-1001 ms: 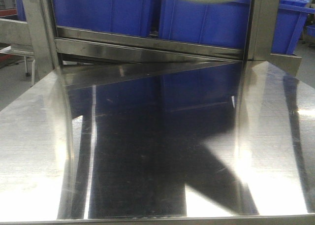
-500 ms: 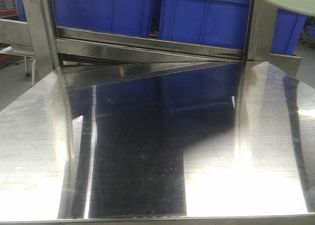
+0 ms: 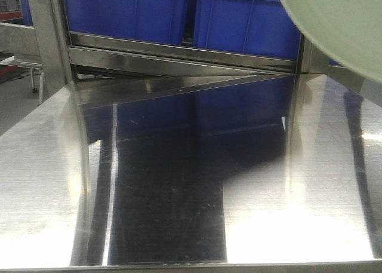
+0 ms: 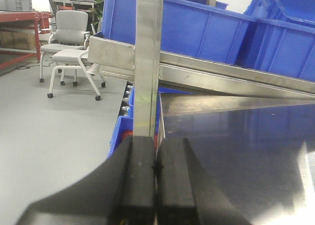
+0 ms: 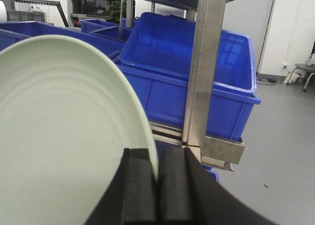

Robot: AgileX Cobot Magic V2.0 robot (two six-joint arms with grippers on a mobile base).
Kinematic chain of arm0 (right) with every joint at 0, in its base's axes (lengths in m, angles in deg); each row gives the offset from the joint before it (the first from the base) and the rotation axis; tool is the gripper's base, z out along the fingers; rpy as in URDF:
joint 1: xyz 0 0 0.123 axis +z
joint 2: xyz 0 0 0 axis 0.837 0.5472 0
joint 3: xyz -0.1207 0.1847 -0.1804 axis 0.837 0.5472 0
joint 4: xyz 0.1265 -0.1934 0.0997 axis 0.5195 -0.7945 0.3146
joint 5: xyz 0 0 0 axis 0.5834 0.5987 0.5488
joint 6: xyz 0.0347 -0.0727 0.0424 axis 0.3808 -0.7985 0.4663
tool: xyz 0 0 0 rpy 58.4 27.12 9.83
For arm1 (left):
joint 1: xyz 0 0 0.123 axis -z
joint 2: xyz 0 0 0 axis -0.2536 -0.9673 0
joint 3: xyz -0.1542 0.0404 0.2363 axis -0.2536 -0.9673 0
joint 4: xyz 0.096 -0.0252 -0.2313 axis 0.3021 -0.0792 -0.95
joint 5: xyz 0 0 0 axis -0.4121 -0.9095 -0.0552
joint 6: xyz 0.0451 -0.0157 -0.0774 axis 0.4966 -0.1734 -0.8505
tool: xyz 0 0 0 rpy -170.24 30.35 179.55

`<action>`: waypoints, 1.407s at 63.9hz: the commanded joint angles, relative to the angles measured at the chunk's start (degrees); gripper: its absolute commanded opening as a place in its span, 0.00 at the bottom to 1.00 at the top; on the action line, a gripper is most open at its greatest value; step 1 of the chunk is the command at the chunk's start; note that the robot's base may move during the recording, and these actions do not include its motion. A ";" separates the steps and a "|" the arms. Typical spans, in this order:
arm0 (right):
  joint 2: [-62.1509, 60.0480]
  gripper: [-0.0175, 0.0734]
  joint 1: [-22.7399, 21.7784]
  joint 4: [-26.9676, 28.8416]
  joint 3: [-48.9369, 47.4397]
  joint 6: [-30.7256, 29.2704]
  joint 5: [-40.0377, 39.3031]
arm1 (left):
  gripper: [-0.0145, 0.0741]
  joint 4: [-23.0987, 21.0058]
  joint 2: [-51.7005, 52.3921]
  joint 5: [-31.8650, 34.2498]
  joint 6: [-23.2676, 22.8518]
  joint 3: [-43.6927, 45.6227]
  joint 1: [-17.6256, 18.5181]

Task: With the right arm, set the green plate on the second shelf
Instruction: 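Lift the plate off the table with the right gripper, then drive the base to the blue-bin shelving, holding the plate in the right gripper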

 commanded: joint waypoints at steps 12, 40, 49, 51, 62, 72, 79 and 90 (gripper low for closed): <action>0.40 0.22 -0.35 -0.36 -1.86 0.36 -7.17 | 0.31 -0.16 0.99 4.62 -0.25 -2.34 0.25; 0.40 0.22 -0.35 -0.36 -1.86 0.36 -6.95 | 0.31 -0.16 0.99 4.62 -0.25 -2.34 0.25; 0.40 0.22 -0.35 -0.36 -1.86 0.36 -6.82 | 0.31 -0.16 0.99 4.62 -0.25 -2.34 0.25; 0.40 0.22 -0.35 -0.36 -1.86 0.36 -6.75 | 0.31 -0.16 0.99 4.62 -0.25 -2.34 0.25; 0.40 0.22 -0.35 -0.36 -1.86 0.36 -6.75 | 0.31 -0.16 0.99 4.62 -0.25 -2.34 0.25; 0.40 0.22 -0.35 -0.36 -1.86 0.36 -6.75 | 0.31 -0.16 0.99 4.62 -0.25 -2.34 0.25; 0.40 0.22 -0.35 -0.36 -1.86 0.36 -6.75 | 0.31 -0.16 0.99 4.62 -0.25 -2.34 0.25; 0.40 0.22 -0.35 -0.36 -1.86 0.36 -6.75 | 0.31 -0.16 0.99 4.62 -0.25 -2.34 0.25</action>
